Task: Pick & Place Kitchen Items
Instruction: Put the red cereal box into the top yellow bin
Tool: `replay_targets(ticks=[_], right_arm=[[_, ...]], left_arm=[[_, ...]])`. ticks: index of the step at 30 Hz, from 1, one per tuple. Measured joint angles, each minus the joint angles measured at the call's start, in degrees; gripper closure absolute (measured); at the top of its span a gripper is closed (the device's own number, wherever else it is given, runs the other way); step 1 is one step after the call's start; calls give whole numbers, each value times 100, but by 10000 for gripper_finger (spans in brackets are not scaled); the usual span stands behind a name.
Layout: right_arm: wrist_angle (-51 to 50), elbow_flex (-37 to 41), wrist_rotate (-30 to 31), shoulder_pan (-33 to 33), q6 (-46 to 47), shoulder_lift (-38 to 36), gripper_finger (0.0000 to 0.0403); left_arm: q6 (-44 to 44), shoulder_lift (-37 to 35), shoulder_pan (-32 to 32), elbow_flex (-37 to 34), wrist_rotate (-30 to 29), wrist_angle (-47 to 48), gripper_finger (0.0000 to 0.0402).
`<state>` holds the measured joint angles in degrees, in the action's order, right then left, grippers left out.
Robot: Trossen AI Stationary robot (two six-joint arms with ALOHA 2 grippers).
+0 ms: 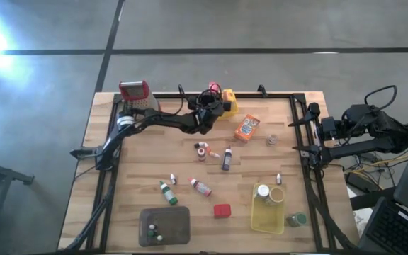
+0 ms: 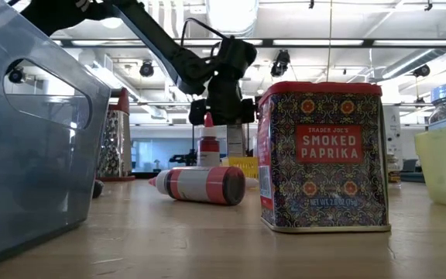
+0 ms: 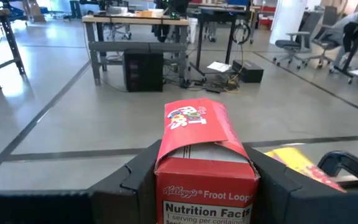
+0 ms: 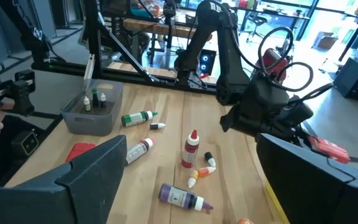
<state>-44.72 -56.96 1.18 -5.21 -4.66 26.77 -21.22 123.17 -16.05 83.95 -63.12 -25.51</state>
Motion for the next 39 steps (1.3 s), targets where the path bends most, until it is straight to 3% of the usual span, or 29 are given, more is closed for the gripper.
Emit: replay_targets(ticks=[7, 33, 39], right_arm=[[-1, 1, -1, 0, -3, -1, 46], [-1, -1, 1, -2, -1, -1, 125], [-1, 1, 1, -1, -1, -1, 141]], left_arm=[[-169, 0, 4, -31, 30, 27, 219], [-543, 22, -72, -40, 352, 113, 217], [-392, 22, -72, -40, 362, 111, 191]])
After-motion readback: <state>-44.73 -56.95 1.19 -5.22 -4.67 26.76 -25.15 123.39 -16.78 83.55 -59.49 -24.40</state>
